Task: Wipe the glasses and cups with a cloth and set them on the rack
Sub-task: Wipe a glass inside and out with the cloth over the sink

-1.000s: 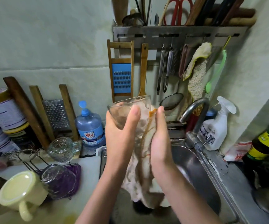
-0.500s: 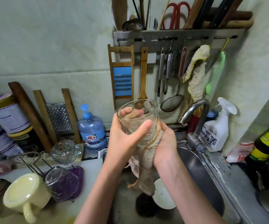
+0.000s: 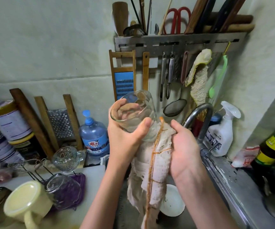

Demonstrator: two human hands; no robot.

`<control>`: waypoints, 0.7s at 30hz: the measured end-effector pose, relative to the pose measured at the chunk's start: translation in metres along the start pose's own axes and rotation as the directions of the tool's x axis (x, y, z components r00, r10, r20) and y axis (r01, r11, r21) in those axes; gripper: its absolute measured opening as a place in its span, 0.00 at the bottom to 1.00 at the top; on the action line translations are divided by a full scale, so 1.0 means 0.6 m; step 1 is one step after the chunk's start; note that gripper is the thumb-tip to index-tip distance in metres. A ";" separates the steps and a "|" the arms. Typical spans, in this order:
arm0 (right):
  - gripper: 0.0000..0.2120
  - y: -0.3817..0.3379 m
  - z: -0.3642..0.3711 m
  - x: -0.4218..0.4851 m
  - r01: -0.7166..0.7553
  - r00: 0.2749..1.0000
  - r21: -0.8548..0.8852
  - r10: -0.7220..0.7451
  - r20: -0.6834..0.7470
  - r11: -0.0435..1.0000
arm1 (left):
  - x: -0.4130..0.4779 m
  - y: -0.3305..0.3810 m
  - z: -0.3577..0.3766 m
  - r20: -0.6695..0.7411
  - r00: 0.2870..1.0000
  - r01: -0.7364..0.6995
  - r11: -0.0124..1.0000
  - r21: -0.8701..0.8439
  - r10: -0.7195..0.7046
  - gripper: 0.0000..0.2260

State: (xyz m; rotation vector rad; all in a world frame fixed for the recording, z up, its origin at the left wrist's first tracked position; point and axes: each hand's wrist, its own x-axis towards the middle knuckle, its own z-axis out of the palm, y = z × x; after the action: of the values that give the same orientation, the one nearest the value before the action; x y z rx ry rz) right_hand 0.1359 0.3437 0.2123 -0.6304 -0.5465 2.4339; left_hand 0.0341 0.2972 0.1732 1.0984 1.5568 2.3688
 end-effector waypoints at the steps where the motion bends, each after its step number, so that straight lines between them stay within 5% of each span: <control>1: 0.33 0.001 -0.004 0.005 -0.010 1.000 -0.009 0.010 -0.003 1.000 | -0.005 0.002 0.003 0.003 1.000 0.002 1.000 -0.010 -0.002 0.41; 9: 0.28 0.034 -0.015 0.037 -0.028 1.000 0.049 0.027 0.007 0.998 | -0.040 0.000 0.019 0.003 1.000 -0.015 1.000 -0.012 0.015 0.33; 14: 0.23 0.025 -0.017 0.020 -0.011 0.985 -0.059 0.001 -0.170 0.998 | -0.038 -0.012 -0.001 0.011 0.998 -0.056 0.986 0.155 0.055 0.35; 21: 0.24 0.033 -0.033 0.005 -0.086 0.993 -0.100 0.077 -0.087 0.991 | -0.046 -0.012 -0.027 0.028 0.999 -0.052 0.953 0.298 0.046 0.37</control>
State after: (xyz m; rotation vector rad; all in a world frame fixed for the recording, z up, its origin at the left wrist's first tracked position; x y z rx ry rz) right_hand 0.1362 0.3353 0.1854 -0.8085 -0.6270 2.4547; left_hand 0.0427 0.2758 0.1497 1.2240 1.9498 2.1914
